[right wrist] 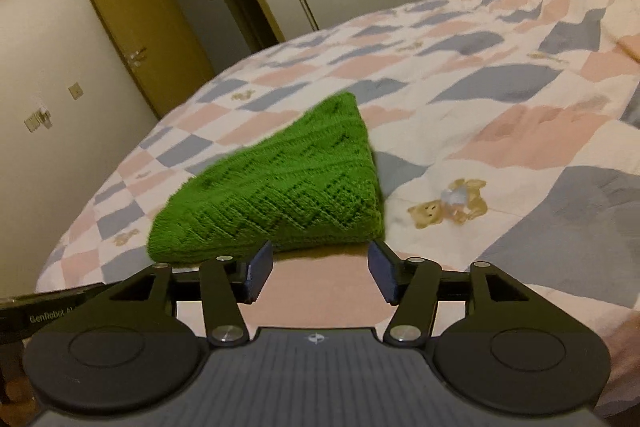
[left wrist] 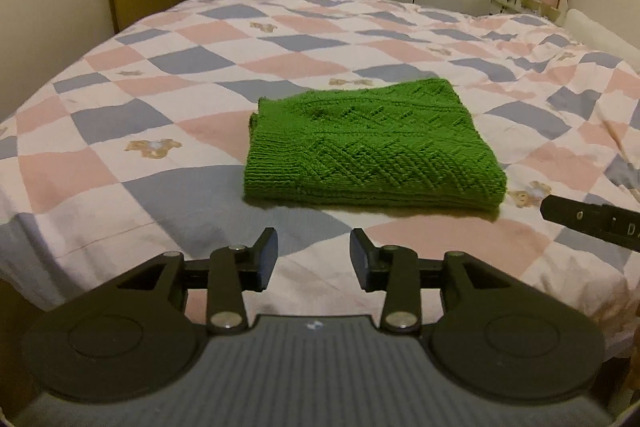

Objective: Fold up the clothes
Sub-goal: 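Withdraw both open grippers from the folded green vest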

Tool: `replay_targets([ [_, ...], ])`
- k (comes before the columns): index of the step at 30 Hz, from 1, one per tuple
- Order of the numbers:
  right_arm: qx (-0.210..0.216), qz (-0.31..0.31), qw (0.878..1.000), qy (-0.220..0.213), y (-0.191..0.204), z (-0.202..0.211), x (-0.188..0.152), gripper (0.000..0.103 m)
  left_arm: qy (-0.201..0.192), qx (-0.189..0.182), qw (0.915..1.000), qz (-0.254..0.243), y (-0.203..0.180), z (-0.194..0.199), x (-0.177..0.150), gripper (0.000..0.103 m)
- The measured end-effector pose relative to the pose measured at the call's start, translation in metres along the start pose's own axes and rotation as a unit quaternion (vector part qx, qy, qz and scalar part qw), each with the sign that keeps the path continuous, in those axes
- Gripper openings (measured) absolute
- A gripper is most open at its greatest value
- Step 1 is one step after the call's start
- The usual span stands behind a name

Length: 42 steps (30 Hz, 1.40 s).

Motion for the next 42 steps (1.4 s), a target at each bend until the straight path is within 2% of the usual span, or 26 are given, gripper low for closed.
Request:
replay_targets([
  [4,0.007,0.001,1.000,-0.004,0.006,0.016,-0.002,0.061,-0.008,0.016,0.9998,-0.009,-0.002,0.021,-0.005,0.039],
  [10,0.009,-0.001,1.000,-0.001,0.009,0.032,-0.009,0.065,-0.018,0.020,0.9995,-0.014,-0.004,0.044,-0.011,0.044],
  [14,0.010,0.000,1.000,-0.005,0.011,0.042,-0.012,0.071,-0.025,0.022,0.9993,-0.017,-0.006,0.054,-0.014,0.047],
  [22,0.014,-0.005,1.000,-0.008,0.010,0.054,-0.017,0.073,-0.032,0.017,0.9990,-0.024,-0.009,0.065,-0.017,0.050],
  [31,0.007,-0.008,1.000,0.002,0.009,0.051,-0.021,0.074,-0.018,0.011,0.9995,-0.022,-0.007,0.055,-0.020,0.052],
  [42,-0.024,-0.009,0.999,0.043,0.002,0.012,-0.026,0.075,0.036,-0.012,0.9993,0.001,0.010,-0.006,-0.027,0.053],
])
Point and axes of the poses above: each gripper's, at about its wrist camera, not at the fingertips, and z roughly against the way its jaws point, y to its left, x to its top, the point moved 4 cm from there along -z, roughly the way its jaws point, and after that the axes turned 1 degree about x, right-handed, at the moved point
